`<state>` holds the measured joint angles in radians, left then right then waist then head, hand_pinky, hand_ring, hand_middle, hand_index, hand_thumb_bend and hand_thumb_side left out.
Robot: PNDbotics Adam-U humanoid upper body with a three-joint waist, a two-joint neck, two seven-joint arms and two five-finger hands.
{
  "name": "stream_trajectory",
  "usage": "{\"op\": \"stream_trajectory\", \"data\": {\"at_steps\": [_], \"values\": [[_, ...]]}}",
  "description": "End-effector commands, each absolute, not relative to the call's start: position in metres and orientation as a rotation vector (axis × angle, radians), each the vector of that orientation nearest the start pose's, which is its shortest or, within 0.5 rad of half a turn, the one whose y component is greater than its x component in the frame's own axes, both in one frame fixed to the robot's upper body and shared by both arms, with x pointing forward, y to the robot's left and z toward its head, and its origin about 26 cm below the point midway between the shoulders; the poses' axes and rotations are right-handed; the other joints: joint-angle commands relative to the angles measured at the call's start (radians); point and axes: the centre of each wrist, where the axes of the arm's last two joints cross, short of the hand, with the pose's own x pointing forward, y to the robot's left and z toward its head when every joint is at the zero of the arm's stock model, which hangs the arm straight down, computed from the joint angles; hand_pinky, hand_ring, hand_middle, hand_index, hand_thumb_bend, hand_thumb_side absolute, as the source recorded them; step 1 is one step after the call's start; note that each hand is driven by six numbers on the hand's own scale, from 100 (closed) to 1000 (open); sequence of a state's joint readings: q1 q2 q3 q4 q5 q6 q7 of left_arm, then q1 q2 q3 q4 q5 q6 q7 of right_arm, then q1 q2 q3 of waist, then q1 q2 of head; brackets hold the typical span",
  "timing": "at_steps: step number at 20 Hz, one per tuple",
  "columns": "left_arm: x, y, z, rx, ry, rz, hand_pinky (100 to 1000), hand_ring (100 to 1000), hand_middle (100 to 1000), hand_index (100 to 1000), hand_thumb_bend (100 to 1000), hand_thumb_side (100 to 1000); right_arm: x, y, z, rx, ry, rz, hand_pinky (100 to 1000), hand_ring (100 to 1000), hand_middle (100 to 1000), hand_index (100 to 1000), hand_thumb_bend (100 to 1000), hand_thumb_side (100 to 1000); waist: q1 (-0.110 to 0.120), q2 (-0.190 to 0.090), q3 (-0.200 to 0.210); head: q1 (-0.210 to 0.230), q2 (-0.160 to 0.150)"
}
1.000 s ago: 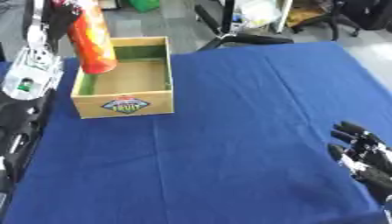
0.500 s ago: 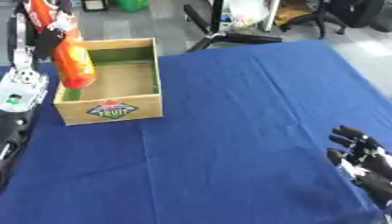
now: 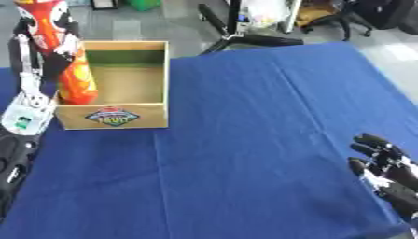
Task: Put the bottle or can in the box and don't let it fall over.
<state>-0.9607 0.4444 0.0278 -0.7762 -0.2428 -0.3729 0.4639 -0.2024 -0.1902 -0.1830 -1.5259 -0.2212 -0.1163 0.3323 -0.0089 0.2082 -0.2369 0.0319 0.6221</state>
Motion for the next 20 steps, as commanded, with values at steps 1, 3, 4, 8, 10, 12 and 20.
{"op": "stream_trajectory", "data": {"at_steps": [1,3,4,8,10,12,20], "values": [[0.486,0.319,0.2,0.775,-2.236,-0.112,548,566,571,739,100,485,0.327,-0.324,0.059,0.159,-1.885,0.2,807,896,836,856,418,112,-0.003,-0.02,0.003,-0.005,0.002],[0.486,0.316,0.199,0.762,-2.239,-0.147,576,620,632,775,135,497,0.327,-0.324,0.059,0.158,-1.886,0.197,807,896,835,855,415,110,-0.003,-0.022,0.005,-0.006,0.003],[0.485,0.315,0.197,0.757,-2.237,-0.17,593,666,686,795,175,498,0.327,-0.324,0.059,0.158,-1.886,0.197,807,896,835,855,415,109,-0.003,-0.023,0.006,-0.008,0.004],[0.477,0.318,0.191,0.742,-2.227,-0.255,669,834,860,874,292,532,0.325,-0.326,0.057,0.15,-1.882,0.187,807,896,835,855,414,108,-0.003,-0.028,0.015,-0.016,0.008],[0.471,0.32,0.188,0.733,-2.211,-0.313,711,896,919,905,330,558,0.324,-0.328,0.056,0.143,-1.879,0.18,807,896,835,855,414,108,-0.001,-0.033,0.024,-0.021,0.012],[0.463,0.321,0.186,0.722,-2.197,-0.36,740,945,967,924,372,590,0.323,-0.328,0.056,0.14,-1.878,0.177,807,896,835,855,414,108,0.001,-0.036,0.034,-0.026,0.013],[0.428,0.313,0.18,0.655,-2.135,-0.464,791,1000,1000,960,435,713,0.32,-0.329,0.053,0.134,-1.867,0.17,806,895,834,854,414,110,-0.001,-0.055,0.069,-0.042,0.022]]}}
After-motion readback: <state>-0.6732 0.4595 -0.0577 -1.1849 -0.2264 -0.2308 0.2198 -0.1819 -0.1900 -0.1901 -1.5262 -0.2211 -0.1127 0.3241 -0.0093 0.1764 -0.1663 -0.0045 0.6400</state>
